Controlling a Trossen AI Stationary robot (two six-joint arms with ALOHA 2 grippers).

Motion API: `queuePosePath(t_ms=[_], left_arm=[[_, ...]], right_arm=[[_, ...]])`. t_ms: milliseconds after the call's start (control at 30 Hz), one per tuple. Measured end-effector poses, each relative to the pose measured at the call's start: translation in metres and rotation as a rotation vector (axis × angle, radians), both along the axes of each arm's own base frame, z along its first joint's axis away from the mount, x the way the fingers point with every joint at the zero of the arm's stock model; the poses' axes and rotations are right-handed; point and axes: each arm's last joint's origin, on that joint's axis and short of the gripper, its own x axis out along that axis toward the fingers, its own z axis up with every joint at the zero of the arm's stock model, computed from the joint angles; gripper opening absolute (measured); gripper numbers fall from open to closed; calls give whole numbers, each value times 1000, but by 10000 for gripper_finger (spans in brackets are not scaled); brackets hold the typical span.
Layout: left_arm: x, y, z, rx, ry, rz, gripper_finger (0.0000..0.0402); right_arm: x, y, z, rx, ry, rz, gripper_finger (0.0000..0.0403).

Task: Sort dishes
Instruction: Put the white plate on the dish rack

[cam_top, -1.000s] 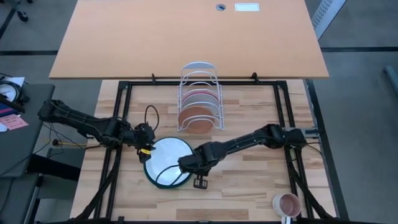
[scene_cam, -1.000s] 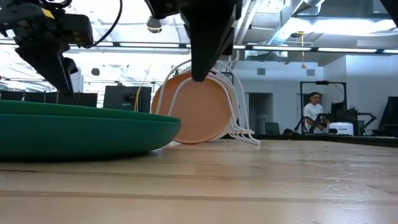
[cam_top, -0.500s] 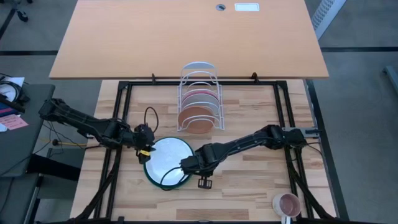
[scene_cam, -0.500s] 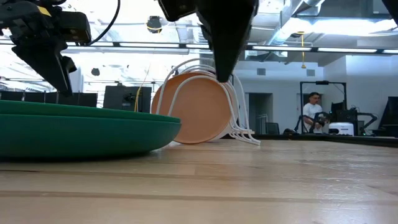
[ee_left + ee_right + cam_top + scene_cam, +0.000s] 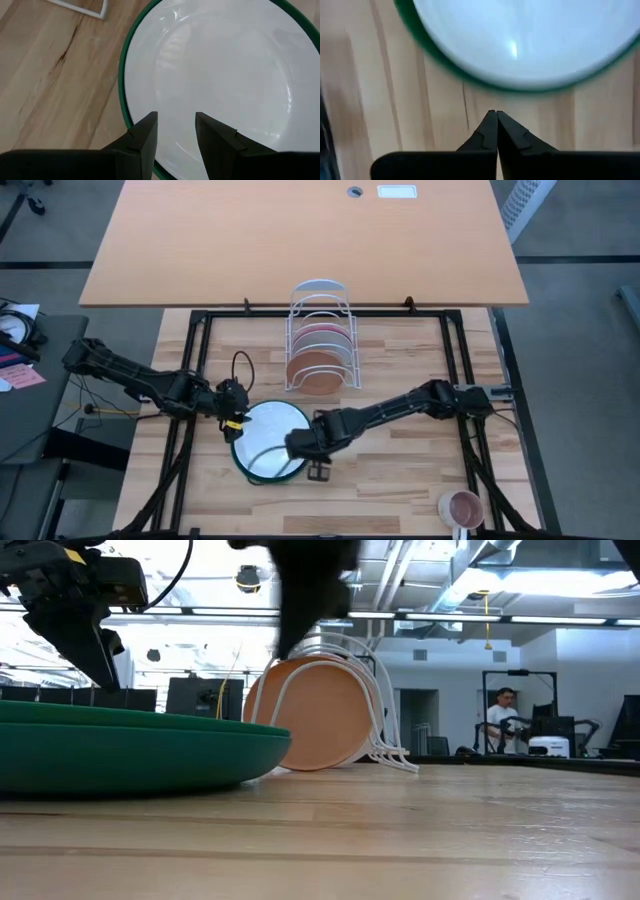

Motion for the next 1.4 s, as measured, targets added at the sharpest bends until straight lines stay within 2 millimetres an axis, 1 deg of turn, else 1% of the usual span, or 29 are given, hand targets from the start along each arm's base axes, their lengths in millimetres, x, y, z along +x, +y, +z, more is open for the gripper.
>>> queuePosePath(t_ms=[100,233,333,433,533,667,933,1200,1267,1333,1400], left_arm=[[0,0,0,0,0,0,127],[0,0,0,0,0,0,127],[0,0,0,0,0,0,127],[0,0,-2,-1,-3,0,127],[-1,0,-8,1,6,0,127],[-1,0,-10,2,7,0,127],[4,-1,-6,-4,-55,-17,127],[4,-1,-6,-13,-56,-6,127],[4,-1,-6,-14,-56,-5,127],[4,-1,-6,-15,-56,-4,127],[4,-1,-6,-14,-56,-6,127]], right_arm=[[7,-1,3,21,-69,14,4],[11,-1,5,35,-114,13,4],[17,-2,0,52,-164,10,4],[21,-3,-10,67,-202,-1,4],[19,-5,-14,79,-165,3,4],[14,-6,-17,90,-102,-35,4],[13,-6,-18,143,-64,-152,4],[13,-5,-19,143,-63,-149,4],[16,-5,-28,148,-49,-147,4],[14,-5,-36,140,-4,-146,4],[17,-5,-49,150,31,-141,4]])
